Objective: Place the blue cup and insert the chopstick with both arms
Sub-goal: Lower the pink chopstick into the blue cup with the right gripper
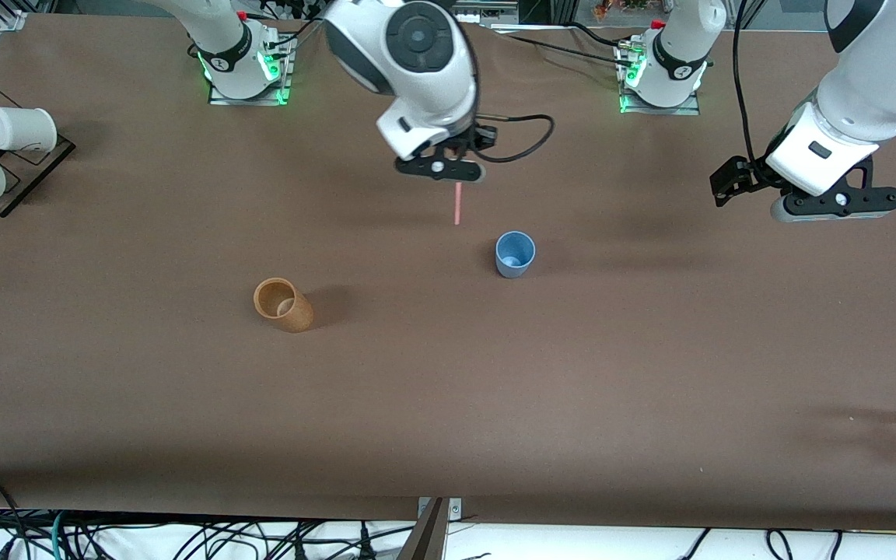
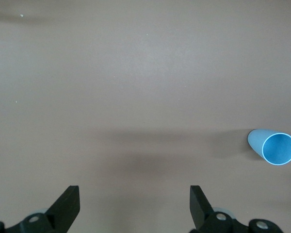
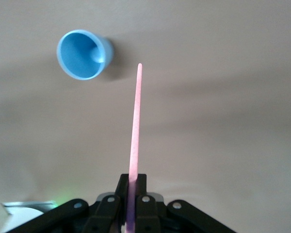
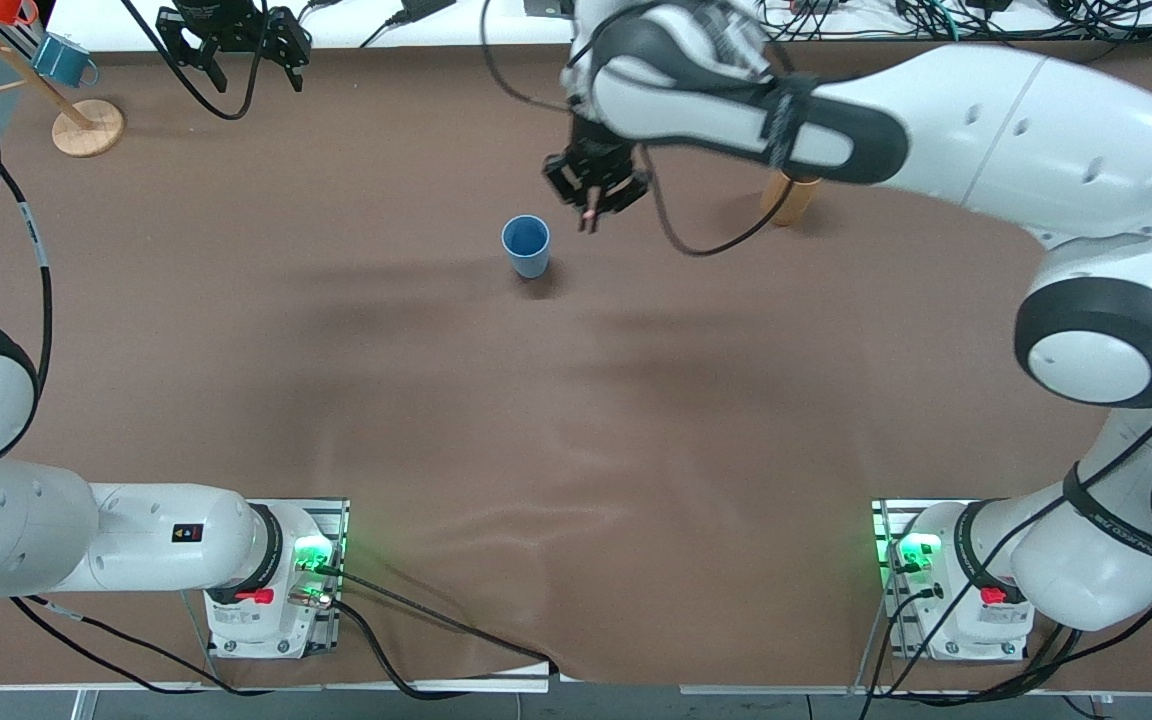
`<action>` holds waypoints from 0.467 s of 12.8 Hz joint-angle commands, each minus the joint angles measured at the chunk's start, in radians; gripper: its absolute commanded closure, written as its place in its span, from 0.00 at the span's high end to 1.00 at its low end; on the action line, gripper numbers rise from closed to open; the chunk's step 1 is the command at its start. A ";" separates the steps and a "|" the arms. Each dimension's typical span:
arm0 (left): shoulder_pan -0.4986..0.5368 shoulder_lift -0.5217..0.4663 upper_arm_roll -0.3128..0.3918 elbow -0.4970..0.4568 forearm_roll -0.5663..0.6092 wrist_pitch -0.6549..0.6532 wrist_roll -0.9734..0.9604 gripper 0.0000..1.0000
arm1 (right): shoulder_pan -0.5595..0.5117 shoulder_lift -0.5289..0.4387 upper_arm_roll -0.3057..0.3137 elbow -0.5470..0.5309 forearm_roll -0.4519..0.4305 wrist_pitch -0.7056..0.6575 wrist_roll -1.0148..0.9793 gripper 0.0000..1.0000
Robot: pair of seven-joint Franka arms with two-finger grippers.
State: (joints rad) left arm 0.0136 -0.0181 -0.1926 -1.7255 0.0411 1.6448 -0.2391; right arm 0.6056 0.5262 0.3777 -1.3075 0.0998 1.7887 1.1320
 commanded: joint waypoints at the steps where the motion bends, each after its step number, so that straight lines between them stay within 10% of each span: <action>1: -0.001 0.006 0.002 0.017 -0.012 -0.016 0.021 1.00 | 0.068 0.073 -0.014 0.054 0.017 0.078 0.115 0.00; 6: -0.003 0.006 0.001 0.018 -0.012 -0.016 0.020 1.00 | 0.108 0.123 -0.014 0.056 0.012 0.196 0.183 0.00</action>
State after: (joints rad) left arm 0.0135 -0.0177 -0.1926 -1.7255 0.0411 1.6448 -0.2390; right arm 0.7016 0.6287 0.3738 -1.2950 0.1006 1.9675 1.2965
